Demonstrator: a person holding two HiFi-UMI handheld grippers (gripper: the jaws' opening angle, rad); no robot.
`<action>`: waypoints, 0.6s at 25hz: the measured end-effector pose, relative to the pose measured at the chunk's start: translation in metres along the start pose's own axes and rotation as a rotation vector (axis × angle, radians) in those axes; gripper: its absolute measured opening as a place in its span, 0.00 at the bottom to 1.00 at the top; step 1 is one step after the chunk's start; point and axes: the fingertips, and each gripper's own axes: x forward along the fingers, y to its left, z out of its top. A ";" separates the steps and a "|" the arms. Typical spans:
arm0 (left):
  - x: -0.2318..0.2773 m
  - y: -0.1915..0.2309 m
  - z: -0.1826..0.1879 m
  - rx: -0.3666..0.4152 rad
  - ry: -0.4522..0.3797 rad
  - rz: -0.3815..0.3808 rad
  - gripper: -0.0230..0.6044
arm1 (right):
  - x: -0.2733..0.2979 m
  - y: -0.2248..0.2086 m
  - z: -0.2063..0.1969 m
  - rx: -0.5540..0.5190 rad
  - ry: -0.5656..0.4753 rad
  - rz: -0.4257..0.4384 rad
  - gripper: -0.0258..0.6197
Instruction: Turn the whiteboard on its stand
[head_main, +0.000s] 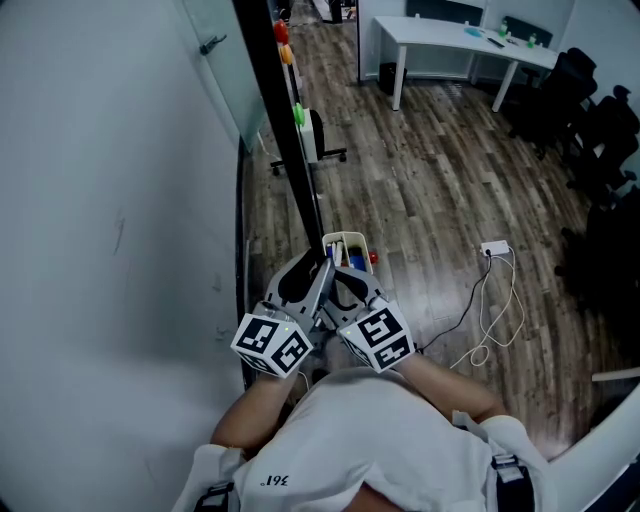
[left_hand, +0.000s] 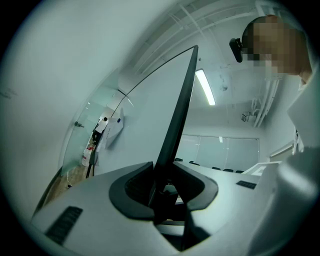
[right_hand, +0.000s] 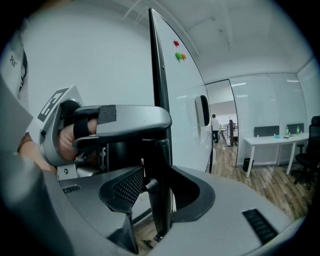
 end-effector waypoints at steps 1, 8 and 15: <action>0.002 0.002 -0.001 0.001 -0.001 0.000 0.22 | 0.002 -0.002 -0.001 -0.001 0.000 -0.001 0.32; 0.017 0.011 0.000 0.008 -0.005 -0.017 0.22 | 0.012 -0.016 0.002 -0.001 -0.007 -0.006 0.32; 0.028 0.023 0.001 0.008 -0.008 -0.019 0.22 | 0.025 -0.026 0.004 -0.003 -0.014 -0.009 0.32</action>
